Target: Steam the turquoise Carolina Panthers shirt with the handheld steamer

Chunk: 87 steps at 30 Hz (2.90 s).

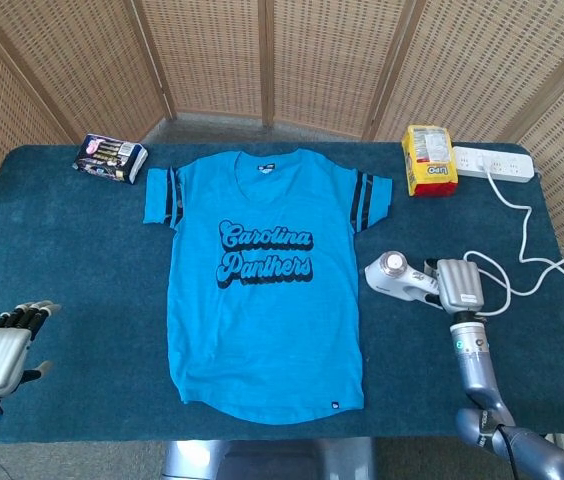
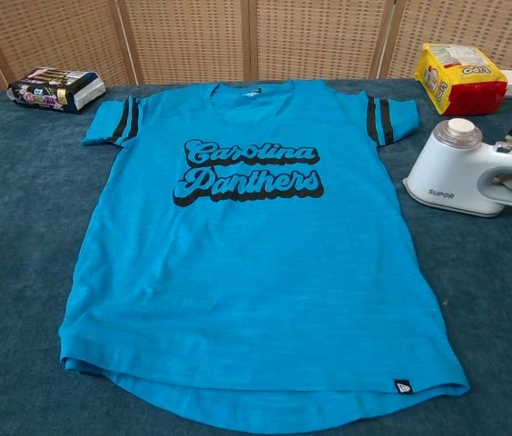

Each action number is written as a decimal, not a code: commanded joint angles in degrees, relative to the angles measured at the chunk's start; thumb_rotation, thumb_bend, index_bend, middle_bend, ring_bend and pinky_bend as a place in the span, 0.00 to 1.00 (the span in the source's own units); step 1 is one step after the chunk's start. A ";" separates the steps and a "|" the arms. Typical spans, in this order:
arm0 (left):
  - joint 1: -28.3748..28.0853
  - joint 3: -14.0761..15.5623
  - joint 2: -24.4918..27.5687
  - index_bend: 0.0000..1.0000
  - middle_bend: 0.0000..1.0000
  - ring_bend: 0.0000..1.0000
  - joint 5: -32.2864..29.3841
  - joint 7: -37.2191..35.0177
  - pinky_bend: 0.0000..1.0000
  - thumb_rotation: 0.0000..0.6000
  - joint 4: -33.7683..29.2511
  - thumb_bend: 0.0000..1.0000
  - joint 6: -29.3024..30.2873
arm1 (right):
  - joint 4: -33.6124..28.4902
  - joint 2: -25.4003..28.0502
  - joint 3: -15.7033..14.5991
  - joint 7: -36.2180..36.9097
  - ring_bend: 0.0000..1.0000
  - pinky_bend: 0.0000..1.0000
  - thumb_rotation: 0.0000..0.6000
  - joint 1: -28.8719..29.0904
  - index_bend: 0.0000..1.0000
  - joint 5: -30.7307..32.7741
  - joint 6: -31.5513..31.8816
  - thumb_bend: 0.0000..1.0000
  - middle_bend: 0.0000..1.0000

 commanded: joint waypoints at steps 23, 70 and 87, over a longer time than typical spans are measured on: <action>-9.12 4.04 -6.93 0.21 0.23 0.20 10.14 10.64 0.25 0.70 -7.54 0.12 -13.10 | -3.02 1.19 -0.43 -0.70 0.80 0.77 1.00 -0.60 0.68 -0.09 1.93 0.37 0.76; -10.48 2.08 -22.93 0.54 0.44 0.38 5.81 29.31 0.39 0.88 -2.64 0.47 -12.98 | -7.50 2.76 -0.38 1.45 0.81 0.77 1.00 -1.59 0.69 0.27 3.27 0.36 0.76; -11.29 2.57 -20.50 0.55 0.45 0.39 8.50 25.91 0.39 0.89 -4.05 0.46 -10.44 | -22.98 6.72 1.58 -0.66 0.82 0.76 1.00 -0.79 0.69 2.51 2.42 0.36 0.76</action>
